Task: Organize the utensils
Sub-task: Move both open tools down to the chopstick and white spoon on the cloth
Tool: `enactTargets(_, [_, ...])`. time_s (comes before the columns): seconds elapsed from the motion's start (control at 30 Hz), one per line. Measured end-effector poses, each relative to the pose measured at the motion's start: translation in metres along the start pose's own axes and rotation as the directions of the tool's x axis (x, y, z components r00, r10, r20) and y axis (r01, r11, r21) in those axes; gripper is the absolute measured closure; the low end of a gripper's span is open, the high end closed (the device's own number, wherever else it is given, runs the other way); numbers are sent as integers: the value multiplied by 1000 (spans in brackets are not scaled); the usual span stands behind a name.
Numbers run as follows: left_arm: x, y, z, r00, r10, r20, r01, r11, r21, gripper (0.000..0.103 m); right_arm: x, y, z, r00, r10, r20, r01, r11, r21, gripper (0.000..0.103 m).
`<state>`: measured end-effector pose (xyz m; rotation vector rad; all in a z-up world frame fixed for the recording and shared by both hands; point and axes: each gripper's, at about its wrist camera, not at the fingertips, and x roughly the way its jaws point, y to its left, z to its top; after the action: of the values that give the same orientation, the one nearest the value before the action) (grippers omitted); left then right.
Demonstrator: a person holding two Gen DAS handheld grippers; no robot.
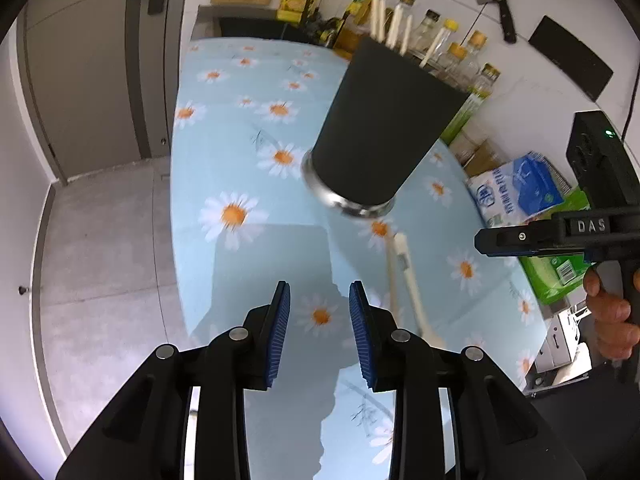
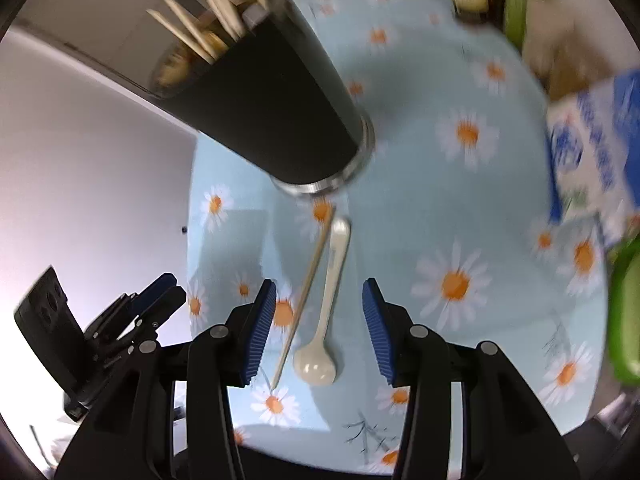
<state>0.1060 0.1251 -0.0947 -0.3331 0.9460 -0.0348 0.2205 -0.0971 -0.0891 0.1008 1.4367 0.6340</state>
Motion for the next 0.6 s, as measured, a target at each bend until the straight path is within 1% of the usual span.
enactTargets(0.13, [6,8,-13,999,-7,-45,7,1000,-1,74,24,-2,-1,995,-21,-99,27,998,60,57])
enactTargets(0.2, [10,10,-20,997,-20,-77,20,1000,-5,74,33,2,-4,990,-35,-138,45,997,69,57])
enactTargets(0.3, [16,12,-28,993,-29,-111,28,1000,-10,74,48,9,-7,982,-70,-177,82,995,64,57])
enactTargets(0.33, [18,13,-32,992,-35,-124,34,999,-11,74,53,12,-7,977,-104,-187,116,992,58,57])
enactTargets(0.43, [21,15,-38,989,-50,-138,48,999,-22,74,65,14,-5,967,-144,-211,162,984,68,58])
enactTargets(0.47, [21,15,-40,988,-60,-140,55,998,-34,74,70,16,-6,961,-165,-223,185,980,70,62])
enactTargets(0.5, [21,16,-41,987,-71,-145,64,997,-48,74,73,16,-3,958,-170,-230,191,979,73,63])
enactTargets(0.53, [20,17,-42,986,-76,-149,69,996,-52,74,77,17,-3,955,-175,-238,199,977,79,64])
enactTargets(0.6, [19,18,-43,985,-81,-154,74,996,-52,74,84,22,-4,949,-194,-247,221,972,86,71])
